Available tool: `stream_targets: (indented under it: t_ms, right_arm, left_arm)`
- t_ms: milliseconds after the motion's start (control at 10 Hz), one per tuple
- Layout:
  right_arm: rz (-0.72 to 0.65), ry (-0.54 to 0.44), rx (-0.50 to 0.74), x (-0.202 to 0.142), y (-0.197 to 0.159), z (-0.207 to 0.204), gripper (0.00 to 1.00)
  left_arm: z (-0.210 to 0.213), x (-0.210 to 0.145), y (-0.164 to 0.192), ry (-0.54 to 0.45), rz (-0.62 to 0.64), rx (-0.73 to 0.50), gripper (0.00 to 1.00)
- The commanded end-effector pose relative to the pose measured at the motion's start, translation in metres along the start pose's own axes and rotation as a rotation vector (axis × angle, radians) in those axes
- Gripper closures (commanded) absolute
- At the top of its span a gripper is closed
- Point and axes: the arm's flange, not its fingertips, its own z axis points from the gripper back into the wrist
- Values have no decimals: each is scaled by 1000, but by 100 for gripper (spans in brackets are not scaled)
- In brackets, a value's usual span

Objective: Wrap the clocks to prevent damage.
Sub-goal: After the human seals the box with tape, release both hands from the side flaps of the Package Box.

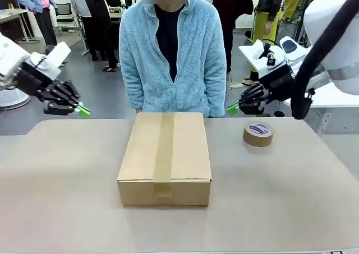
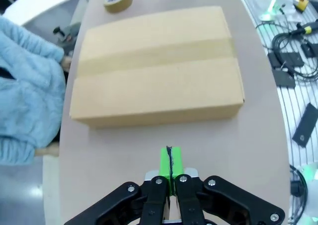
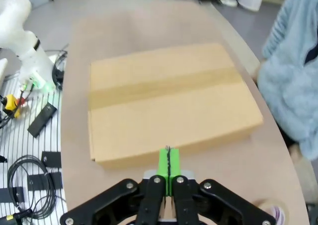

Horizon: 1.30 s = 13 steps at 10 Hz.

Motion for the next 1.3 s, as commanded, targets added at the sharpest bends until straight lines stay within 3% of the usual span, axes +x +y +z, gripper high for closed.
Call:
stream_targets:
  t_ms: [0, 100, 200, 300, 1200]
  right_arm:
    - [-52, 100, -46, 3, 16, 8, 99]
    - [-45, 119, -34, 1, 16, 4, 99]
    - [15, 103, 46, -4, 11, -4, 99]
    - [-23, 88, -42, 2, 13, 10, 99]
    - [-23, 88, -42, 2, 13, 10, 99]
  left_arm:
    - [26, 4, -19, 91, 62, 63, 99]
    - [34, 3, -24, 95, 66, 78, 99]
    - [32, -2, -25, 34, 38, 86, 99]
    - [35, 3, -17, 75, 36, 61, 99]
    - [35, 3, -17, 75, 36, 61, 99]
